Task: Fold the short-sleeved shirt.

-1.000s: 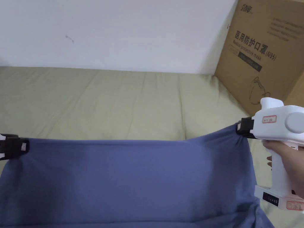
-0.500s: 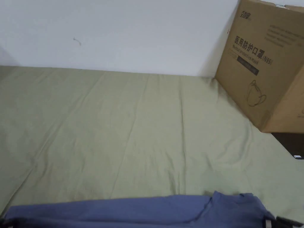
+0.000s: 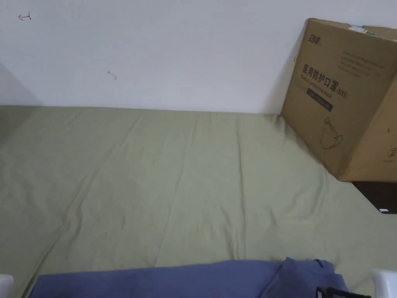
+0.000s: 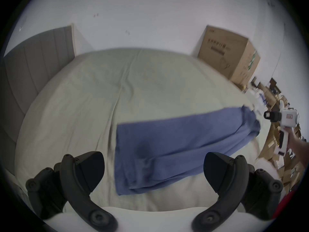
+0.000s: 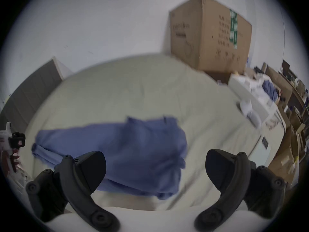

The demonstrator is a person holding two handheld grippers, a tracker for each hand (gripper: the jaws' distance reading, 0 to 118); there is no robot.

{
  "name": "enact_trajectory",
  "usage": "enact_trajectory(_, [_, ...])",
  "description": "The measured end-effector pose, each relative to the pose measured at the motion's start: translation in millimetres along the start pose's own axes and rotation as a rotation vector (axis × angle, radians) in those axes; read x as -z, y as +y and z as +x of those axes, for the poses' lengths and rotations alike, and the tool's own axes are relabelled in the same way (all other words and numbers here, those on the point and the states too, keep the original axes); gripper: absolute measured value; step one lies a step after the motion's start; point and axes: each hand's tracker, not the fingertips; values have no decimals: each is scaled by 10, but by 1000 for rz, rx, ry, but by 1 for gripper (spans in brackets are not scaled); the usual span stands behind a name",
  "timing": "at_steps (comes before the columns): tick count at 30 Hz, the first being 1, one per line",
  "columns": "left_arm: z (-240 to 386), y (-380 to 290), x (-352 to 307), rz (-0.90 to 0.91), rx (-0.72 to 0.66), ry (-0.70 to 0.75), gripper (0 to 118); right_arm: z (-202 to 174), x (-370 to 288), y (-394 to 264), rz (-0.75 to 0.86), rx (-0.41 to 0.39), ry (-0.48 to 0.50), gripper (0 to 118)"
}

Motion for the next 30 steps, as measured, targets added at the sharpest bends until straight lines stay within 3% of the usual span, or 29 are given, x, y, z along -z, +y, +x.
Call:
enact_trajectory(4, [410, 202, -504, 245, -49, -59, 111, -514, -588, 223, 283, 6, 84, 116])
enact_trajectory(5, [503, 199, -611, 342, -56, -73, 102, -645, -724, 240, 370, 10, 104, 114])
enact_trajectory(6, [659, 214, -741, 459, -40, -20, 82, -797, -843, 245, 465, 12, 103, 107])
enact_trajectory(7, [793, 201, -824, 549, -14, 34, 65, -942, -931, 247, 538, 4, 94, 96])
enact_trajectory(8, [889, 184, -892, 627, 6, 68, 46, -1070, -993, 244, 593, -12, 72, 76])
enact_trajectory(9, [969, 158, -936, 697, 19, 91, 20, -1206, -1042, 226, 648, -23, 36, 40])
enact_trajectory(10, [1036, 139, -935, 759, 28, 118, 4, -1310, -1071, 197, 700, -23, -5, 11])
enact_trajectory(11, [1093, 122, -965, 789, 32, 140, 1, -1368, -1093, 167, 744, -19, -12, 0])
enact_trajectory(12, [1158, 97, -1003, 821, 31, 175, 1, -1411, -1145, 137, 793, -6, -10, 0])
enact_trajectory(13, [1183, 80, -1040, 847, 37, 181, 1, -1431, -1134, 143, 780, -27, 36, 0])
enact_trajectory(16, [1191, 66, -1107, 873, 66, 195, 1, -1514, -1153, 153, 728, -66, 39, 0])
enact_trajectory(20, [864, 284, -1170, 694, 82, 79, 1, -1456, -1202, 161, 676, -117, 52, 0])
enact_trajectory(23, [197, 570, -967, 303, -85, -143, 1, -1353, -1269, 156, 650, -137, 92, 0])
enact_trajectory(25, [-439, 607, -580, -65, -333, -456, 1, -1323, -1283, 165, 609, -158, 119, 0])
enact_trajectory(26, [-656, 554, -414, -147, -452, -571, 1, -1326, -1270, 169, 582, -167, 118, 0])
enact_trajectory(29, [-1212, 271, -37, -200, -605, -571, 4, -1365, -1183, 168, 506, -172, 119, 0])
enact_trajectory(30, [-1326, 150, 70, -207, -668, -580, 24, -1387, -1145, 165, 483, -168, 125, 0])
